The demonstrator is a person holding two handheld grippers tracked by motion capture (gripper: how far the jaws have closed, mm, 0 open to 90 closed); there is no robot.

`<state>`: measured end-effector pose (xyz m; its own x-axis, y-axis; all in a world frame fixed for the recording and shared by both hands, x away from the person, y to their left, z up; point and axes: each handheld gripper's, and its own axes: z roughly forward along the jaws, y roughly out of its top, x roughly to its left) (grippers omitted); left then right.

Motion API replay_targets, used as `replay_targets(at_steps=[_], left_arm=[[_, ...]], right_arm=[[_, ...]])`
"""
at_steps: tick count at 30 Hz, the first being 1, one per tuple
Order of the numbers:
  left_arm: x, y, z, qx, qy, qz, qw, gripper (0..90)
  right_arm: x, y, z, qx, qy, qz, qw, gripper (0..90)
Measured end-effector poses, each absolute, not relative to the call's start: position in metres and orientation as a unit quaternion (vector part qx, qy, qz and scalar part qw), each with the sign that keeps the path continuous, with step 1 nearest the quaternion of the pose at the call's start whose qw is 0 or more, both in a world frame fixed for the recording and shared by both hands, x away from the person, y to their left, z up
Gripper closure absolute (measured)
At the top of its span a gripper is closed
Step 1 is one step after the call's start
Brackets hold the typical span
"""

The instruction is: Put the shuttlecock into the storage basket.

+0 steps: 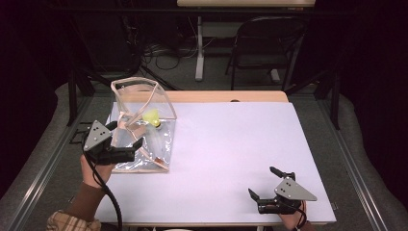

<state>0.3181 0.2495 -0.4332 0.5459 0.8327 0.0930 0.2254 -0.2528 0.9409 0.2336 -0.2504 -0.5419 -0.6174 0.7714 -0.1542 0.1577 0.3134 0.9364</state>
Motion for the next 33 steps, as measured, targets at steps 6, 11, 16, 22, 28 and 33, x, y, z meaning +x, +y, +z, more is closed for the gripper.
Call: replay_targets(at_steps=[6, 11, 16, 22, 28, 33], left_arm=[[0.308, 0.250, -0.442, 0.732, 0.355, 0.309, 0.492, 0.0], [0.302, 0.252, -0.452, 0.732, 0.357, 0.304, 0.494, 0.0], [0.296, 0.256, -0.464, 0.730, 0.366, 0.297, 0.495, 0.0], [0.290, 0.261, -0.480, 0.730, 0.378, 0.287, 0.492, 0.0], [0.286, 0.264, -0.496, 0.729, 0.388, 0.277, 0.491, 0.0], [0.283, 0.263, -0.508, 0.734, 0.389, 0.270, 0.487, 0.0]], right_arm=[[0.234, -0.251, -0.542, 0.310, 0.751, 0.496, 0.308, 0.4], [0.234, -0.251, -0.542, 0.310, 0.751, 0.496, 0.308, 0.4], [0.234, -0.250, -0.542, 0.310, 0.751, 0.496, 0.307, 0.4], [0.235, -0.250, -0.543, 0.311, 0.751, 0.496, 0.308, 0.4], [0.235, -0.250, -0.543, 0.311, 0.752, 0.494, 0.307, 0.4], [0.234, -0.250, -0.543, 0.311, 0.752, 0.493, 0.306, 0.4]])
